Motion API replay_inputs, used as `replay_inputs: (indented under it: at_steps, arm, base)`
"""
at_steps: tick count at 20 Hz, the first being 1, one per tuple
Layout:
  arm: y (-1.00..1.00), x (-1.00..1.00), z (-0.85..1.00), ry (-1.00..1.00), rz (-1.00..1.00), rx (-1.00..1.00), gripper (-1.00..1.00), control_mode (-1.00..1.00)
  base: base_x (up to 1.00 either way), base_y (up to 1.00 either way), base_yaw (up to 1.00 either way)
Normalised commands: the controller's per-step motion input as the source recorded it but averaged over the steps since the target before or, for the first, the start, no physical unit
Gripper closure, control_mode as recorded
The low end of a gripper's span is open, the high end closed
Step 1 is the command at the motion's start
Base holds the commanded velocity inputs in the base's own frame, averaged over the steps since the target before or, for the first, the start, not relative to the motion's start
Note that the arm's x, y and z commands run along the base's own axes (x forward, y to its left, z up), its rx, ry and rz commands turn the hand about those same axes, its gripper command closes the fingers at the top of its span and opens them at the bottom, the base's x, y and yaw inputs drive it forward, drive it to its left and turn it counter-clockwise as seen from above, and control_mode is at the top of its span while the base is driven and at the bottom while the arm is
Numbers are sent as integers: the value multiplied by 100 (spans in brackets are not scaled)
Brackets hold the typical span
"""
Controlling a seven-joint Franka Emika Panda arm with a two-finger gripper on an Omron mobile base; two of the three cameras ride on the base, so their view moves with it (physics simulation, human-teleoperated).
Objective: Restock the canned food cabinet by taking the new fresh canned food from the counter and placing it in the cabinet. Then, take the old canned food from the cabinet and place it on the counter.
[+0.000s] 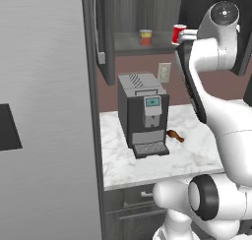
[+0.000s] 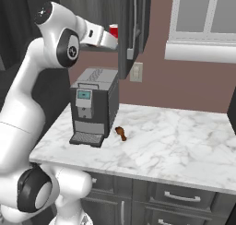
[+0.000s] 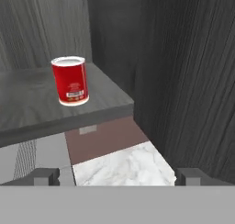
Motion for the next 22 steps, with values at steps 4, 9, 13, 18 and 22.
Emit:
replay_inputs:
  at_steps: [4, 9, 13, 18, 22]
  arm:
    - [-4, 22, -10, 5, -9, 12, -100, -100]
    - [19, 48, 0, 0, 0, 0, -100, -100]
    - [5, 43, 0, 0, 0, 0, -100, -100]
    - [0, 44, -4, 0, 3, 0, -100, -100]
    - [0, 53, -5, 0, 1, 0, -100, -100]
  base:
    - [0, 0, 0]
    - [0, 0, 0]
    - [0, 0, 0]
    - [0, 0, 0]
    - [0, 0, 0]
